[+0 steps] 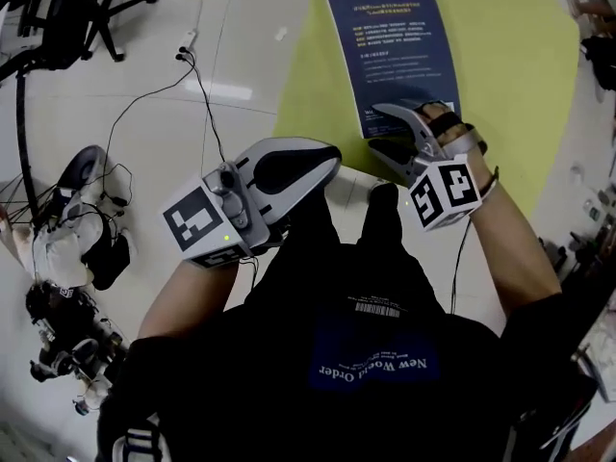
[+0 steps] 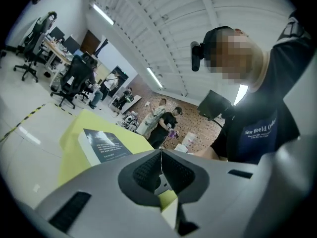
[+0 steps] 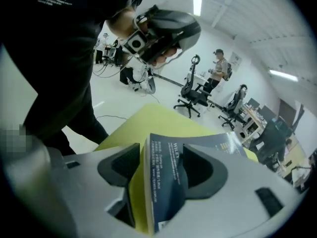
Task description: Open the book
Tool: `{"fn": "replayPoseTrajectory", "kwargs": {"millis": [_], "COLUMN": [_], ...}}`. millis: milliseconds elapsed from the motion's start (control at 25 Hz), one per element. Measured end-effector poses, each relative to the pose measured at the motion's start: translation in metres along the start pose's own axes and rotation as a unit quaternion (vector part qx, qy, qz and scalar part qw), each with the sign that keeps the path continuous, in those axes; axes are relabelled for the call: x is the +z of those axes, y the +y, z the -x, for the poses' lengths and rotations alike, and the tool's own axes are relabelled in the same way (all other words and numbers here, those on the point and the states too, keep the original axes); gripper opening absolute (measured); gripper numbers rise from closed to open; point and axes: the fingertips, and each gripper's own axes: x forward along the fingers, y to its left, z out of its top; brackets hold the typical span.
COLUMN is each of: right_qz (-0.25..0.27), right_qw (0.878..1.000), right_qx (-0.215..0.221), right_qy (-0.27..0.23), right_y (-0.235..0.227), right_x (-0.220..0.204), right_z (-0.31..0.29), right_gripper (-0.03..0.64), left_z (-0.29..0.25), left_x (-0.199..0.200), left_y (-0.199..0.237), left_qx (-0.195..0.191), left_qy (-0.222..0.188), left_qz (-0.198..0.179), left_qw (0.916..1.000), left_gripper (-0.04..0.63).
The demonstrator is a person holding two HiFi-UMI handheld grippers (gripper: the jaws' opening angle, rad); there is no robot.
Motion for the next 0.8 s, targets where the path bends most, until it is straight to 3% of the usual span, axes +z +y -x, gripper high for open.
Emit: {"fn": "replayPoseTrajectory", "kwargs": {"millis": [160, 280, 400, 520, 800], "right_qz": [0.064, 0.070, 0.044, 0.010, -0.083], "right_qw": [0.998, 0.998, 0.999, 0.999, 0.996], "right_qx": [-0.003, 0.008, 0.026, 0.028, -0.014], "right_qy": [0.010, 0.000, -0.012, -0.012, -0.042], "right_y": [0.000, 0.000, 0.003, 0.014, -0.011], "right_x": [-0.010, -0.009, -0.006, -0.007, -0.001], "right_z": [-0.010, -0.010, -0.002, 0.008, 0.034], "right_gripper": [0.244, 0.225, 0.150, 0.116, 0.079], "left_z": [-0.002, 0.001, 0.004, 0.006, 0.005], "left_x": [-0.015, -0.020, -0.022, -0.029, -0.012], "left_y": [0.001, -0.001, -0.004, -0.015, -0.014], "left_qx": [-0.016, -0.022, -0.021, -0.019, -0.010], "left_qy": [-0.005, -0.005, -0.007, -0.008, -0.016], "left_qz": [0.016, 0.014, 0.017, 0.016, 0.010], "left_qw": [0.9997, 0.9996, 0.9996, 0.9997, 0.9998], "left_gripper": [0.006, 0.006, 0.006, 0.006, 0.006]}}
